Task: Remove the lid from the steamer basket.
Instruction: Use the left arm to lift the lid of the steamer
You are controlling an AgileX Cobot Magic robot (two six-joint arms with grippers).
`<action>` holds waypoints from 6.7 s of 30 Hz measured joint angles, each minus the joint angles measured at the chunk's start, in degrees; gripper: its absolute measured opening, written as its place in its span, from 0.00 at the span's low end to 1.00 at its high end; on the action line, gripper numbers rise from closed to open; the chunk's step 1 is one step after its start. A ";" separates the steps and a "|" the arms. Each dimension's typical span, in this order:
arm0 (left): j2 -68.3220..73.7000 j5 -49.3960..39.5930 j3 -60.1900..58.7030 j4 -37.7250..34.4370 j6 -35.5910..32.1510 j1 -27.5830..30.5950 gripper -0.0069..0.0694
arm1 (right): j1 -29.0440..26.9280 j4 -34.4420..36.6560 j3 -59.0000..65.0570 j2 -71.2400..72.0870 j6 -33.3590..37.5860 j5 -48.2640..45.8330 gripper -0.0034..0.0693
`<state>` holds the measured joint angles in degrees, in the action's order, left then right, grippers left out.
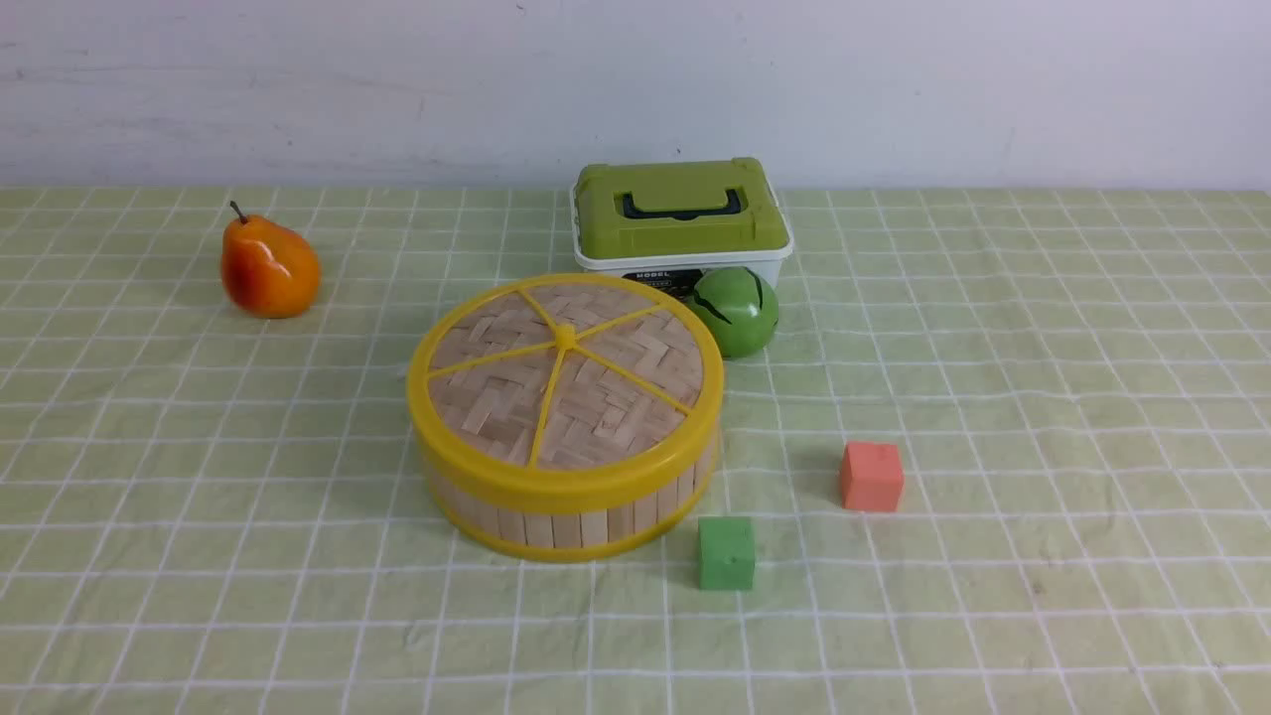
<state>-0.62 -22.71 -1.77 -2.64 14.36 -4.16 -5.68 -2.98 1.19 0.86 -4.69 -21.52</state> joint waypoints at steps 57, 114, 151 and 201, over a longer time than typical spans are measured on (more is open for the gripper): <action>0.00 37.85 -0.07 1.64 1.01 0.00 0.16 | 0.00 0.00 0.00 0.00 0.00 0.00 0.38; 109.25 -44.64 110.24 2.64 -4.62 -23.06 0.25 | 0.00 0.00 0.00 0.00 0.00 0.00 0.38; 123.57 -39.34 119.40 13.25 -5.19 -23.92 0.41 | 0.00 0.00 0.00 0.00 0.00 0.00 0.38; 121.42 -43.69 124.29 14.97 4.76 -23.98 0.22 | 0.00 0.00 0.00 0.00 0.00 0.00 0.38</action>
<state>120.80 -66.41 122.53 12.33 19.12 -28.14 -5.68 -2.98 1.19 0.86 -4.69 -21.52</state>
